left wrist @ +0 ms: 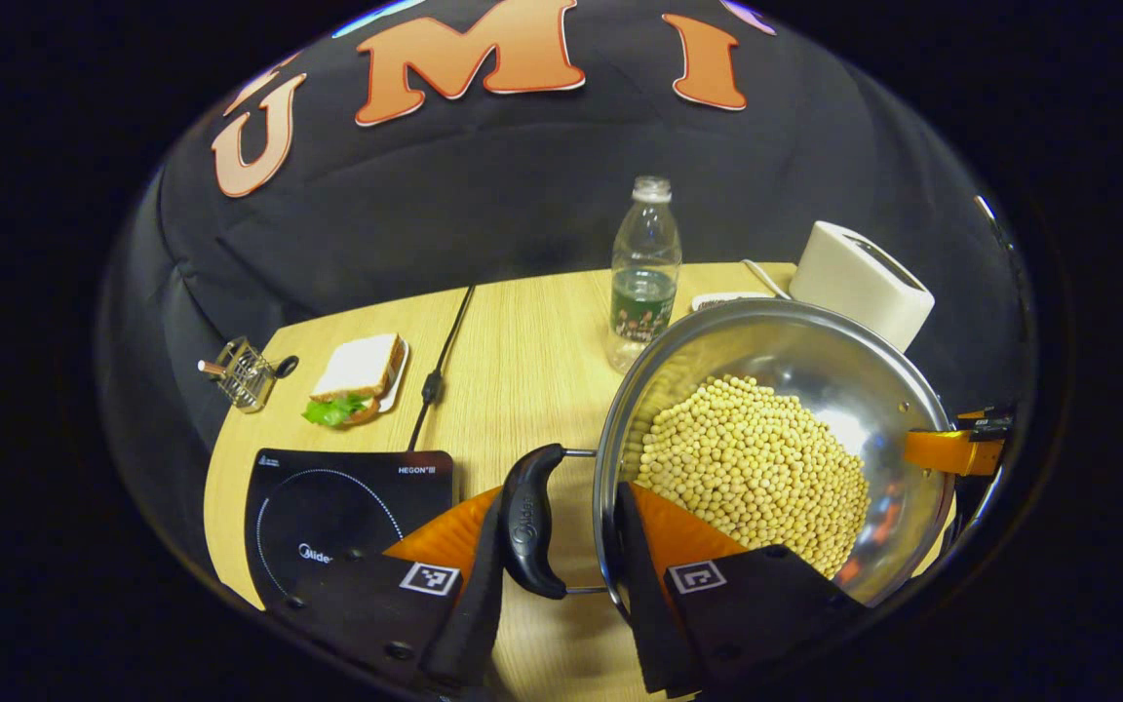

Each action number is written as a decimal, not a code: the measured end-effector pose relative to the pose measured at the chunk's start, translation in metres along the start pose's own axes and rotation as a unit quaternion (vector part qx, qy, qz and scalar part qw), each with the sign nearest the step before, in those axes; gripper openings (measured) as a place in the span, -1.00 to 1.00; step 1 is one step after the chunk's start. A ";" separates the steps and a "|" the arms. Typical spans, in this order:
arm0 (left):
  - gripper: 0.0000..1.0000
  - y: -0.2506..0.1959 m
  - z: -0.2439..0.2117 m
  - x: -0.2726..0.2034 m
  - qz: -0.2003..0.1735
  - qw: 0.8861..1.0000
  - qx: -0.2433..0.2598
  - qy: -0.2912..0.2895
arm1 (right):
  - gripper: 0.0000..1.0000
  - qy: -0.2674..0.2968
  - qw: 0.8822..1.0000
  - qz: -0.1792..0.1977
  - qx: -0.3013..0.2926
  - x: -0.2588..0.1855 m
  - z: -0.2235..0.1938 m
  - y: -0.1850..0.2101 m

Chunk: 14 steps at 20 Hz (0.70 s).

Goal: First push the handle of the pot to place it horizontally, then grasp the pot with both hands and set it on the induction cooktop.

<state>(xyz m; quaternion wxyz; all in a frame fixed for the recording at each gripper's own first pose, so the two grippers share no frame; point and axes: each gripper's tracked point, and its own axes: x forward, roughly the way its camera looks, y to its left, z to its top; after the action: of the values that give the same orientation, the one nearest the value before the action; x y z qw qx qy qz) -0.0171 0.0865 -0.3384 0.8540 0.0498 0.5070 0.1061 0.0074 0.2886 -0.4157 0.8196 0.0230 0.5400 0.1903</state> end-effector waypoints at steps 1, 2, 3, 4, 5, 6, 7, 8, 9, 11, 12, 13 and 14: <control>0.27 0.001 0.005 -0.007 0.001 1.000 -0.001 -0.003 | 0.02 -0.006 1.000 0.002 -0.002 -0.009 0.007 -0.001; 0.27 0.005 0.010 -0.013 0.002 1.000 -0.004 -0.007 | 0.02 -0.011 1.000 0.005 -0.005 -0.015 0.011 -0.002; 0.27 0.008 0.011 -0.017 0.003 1.000 -0.009 -0.007 | 0.02 -0.015 1.000 0.007 -0.008 -0.021 0.017 -0.003; 0.27 0.012 0.014 -0.022 0.004 1.000 -0.013 -0.011 | 0.02 -0.019 1.000 0.009 -0.012 -0.029 0.020 -0.005; 0.24 0.016 0.017 -0.027 0.005 1.000 -0.013 -0.014 | -0.07 -0.024 1.000 0.010 -0.017 -0.036 0.024 -0.003; 0.27 0.020 0.020 -0.032 0.005 1.000 -0.012 -0.019 | 0.02 -0.029 0.999 0.011 -0.019 -0.043 0.028 0.002; 0.27 0.023 0.023 -0.038 0.004 1.000 -0.012 -0.023 | 0.02 -0.034 0.999 0.011 -0.020 -0.049 0.029 0.007; 0.24 0.028 0.027 -0.042 0.002 1.000 -0.013 -0.025 | 0.02 -0.039 0.999 0.010 -0.019 -0.054 0.031 0.014; 0.24 0.033 0.031 -0.046 -0.001 1.000 -0.013 -0.027 | 0.01 -0.043 0.999 0.009 -0.017 -0.060 0.032 0.022; 0.24 0.051 0.033 -0.056 -0.004 0.999 -0.007 -0.031 | 0.02 -0.048 0.999 0.006 -0.012 -0.068 0.030 0.038; 0.25 0.063 0.033 -0.059 -0.005 0.999 -0.003 -0.034 | 0.02 -0.050 0.999 0.006 -0.012 -0.070 0.029 0.050; 0.27 0.074 0.032 -0.062 -0.005 0.999 -0.003 -0.035 | 0.02 -0.050 0.999 0.007 -0.010 -0.071 0.026 0.062; 0.27 0.087 0.029 -0.063 -0.005 0.999 -0.004 -0.034 | 0.02 -0.050 0.999 0.008 -0.011 -0.074 0.022 0.075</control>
<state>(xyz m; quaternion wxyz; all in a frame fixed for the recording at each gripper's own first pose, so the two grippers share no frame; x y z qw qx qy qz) -0.0326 0.1572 -0.2536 0.8714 0.0472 0.4775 0.1022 -0.0193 0.3368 -0.3236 0.8439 0.0277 0.4963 0.2018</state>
